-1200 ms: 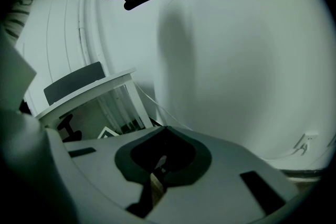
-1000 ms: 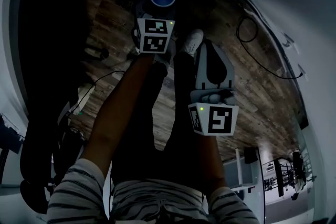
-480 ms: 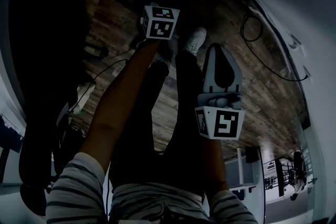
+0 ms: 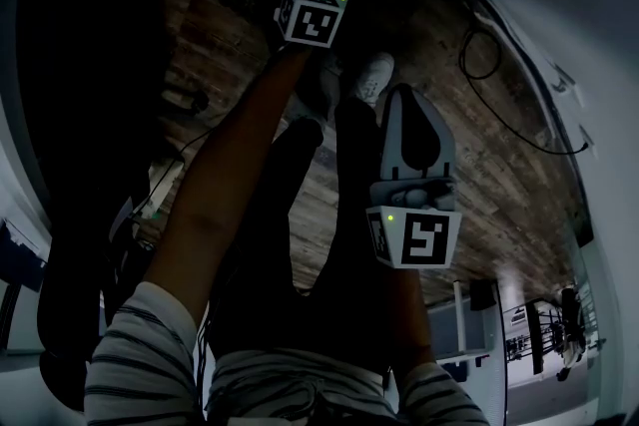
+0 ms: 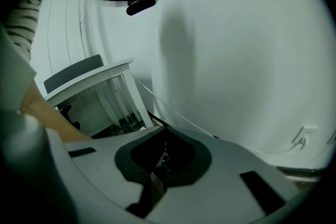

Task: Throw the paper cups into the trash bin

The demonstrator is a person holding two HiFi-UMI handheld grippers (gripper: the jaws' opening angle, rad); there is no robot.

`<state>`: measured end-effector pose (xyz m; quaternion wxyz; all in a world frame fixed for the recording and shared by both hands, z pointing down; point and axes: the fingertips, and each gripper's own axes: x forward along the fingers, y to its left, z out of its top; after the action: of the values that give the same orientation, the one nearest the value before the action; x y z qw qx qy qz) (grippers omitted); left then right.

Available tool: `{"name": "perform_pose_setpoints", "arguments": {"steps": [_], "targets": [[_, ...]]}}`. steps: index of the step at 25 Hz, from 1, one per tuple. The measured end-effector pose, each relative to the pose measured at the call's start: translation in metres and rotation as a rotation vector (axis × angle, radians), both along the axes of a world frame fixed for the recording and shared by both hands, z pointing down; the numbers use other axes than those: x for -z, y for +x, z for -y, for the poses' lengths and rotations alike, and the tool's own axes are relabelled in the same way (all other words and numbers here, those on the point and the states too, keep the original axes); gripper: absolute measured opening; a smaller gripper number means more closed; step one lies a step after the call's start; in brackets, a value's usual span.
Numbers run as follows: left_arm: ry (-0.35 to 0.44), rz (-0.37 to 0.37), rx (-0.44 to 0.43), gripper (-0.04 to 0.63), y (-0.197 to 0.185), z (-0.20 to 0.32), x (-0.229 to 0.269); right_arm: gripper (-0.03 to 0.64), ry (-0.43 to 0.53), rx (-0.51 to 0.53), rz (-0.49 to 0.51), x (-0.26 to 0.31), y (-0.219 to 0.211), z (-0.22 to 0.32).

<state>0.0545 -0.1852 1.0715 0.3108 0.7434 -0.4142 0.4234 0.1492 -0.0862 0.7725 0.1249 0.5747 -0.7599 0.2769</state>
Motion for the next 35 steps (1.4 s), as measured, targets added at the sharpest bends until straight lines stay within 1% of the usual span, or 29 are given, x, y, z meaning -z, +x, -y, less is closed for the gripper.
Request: {"name": "perform_pose_setpoints", "arguments": {"steps": [2, 4, 7, 9, 13, 16, 22, 25, 27, 31, 35], "targets": [[-0.003, -0.003, -0.002, 0.31, 0.001, 0.003, -0.005, 0.009, -0.003, -0.008, -0.001, -0.001, 0.002, -0.002], [0.019, 0.011, -0.026, 0.31, 0.003, 0.008, -0.005, 0.009, -0.008, -0.017, 0.002, -0.003, 0.004, -0.004], [-0.013, 0.035, -0.077, 0.31, 0.008, -0.001, -0.013, 0.009, -0.03, -0.04, -0.004, -0.008, 0.01, -0.007], [-0.03, 0.042, -0.09, 0.31, 0.009, -0.006, -0.019, 0.009, -0.026, -0.044, -0.007, -0.008, 0.012, -0.005], [-0.047, 0.05, -0.079, 0.31, 0.002, -0.009, -0.026, 0.009, -0.007, -0.035, -0.007, -0.006, 0.009, -0.001], [-0.059, 0.055, -0.087, 0.31, -0.001, -0.01, -0.027, 0.009, -0.01, -0.034, -0.012, -0.005, 0.008, -0.001], [-0.054, 0.042, -0.086, 0.31, 0.001, -0.005, -0.031, 0.009, -0.002, -0.024, -0.008, -0.005, 0.003, 0.002], [-0.064, 0.056, -0.091, 0.31, -0.001, -0.005, -0.033, 0.009, -0.002, -0.02, -0.01, -0.005, 0.002, 0.003], [-0.074, 0.057, -0.082, 0.31, -0.002, -0.005, -0.034, 0.009, -0.004, -0.014, -0.013, -0.006, 0.002, 0.003], [-0.065, 0.056, -0.07, 0.31, 0.001, -0.003, -0.034, 0.009, -0.028, -0.029, -0.016, -0.009, 0.006, 0.004], [-0.084, 0.066, -0.045, 0.311, 0.001, -0.004, -0.036, 0.009, -0.017, -0.033, -0.012, -0.008, 0.008, 0.008]]}}
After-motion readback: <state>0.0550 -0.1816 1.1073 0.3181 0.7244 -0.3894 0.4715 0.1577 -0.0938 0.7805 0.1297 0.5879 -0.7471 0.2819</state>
